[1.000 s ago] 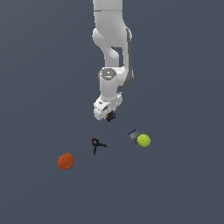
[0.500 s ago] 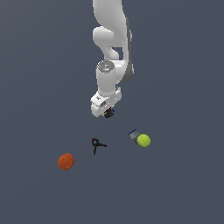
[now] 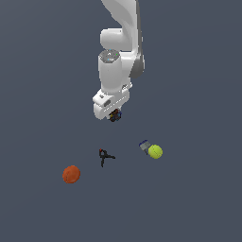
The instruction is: Pick up a designated object from a clutter of objects.
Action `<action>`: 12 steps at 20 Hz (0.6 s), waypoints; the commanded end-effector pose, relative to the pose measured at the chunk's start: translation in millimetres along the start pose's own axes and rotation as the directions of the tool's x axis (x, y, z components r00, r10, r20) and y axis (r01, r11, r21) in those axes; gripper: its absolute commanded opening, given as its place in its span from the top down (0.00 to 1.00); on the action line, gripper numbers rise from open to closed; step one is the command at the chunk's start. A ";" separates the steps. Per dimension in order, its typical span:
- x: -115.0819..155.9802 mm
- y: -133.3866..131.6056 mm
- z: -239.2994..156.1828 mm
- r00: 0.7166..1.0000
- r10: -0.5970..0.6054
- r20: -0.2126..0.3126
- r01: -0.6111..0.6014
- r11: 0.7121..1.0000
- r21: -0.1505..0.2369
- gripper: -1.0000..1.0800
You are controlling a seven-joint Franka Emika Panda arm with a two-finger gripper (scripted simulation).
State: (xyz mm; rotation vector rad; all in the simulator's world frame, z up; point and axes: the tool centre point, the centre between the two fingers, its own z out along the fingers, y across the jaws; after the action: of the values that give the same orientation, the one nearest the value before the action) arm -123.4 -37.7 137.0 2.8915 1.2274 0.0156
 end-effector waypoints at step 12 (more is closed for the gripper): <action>-9.0 23.8 -107.2 1.000 0.000 -0.003 0.000 1.000 0.004 1.00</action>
State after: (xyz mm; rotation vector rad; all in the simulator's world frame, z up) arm -114.5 -58.1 230.7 2.8956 1.2292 0.0167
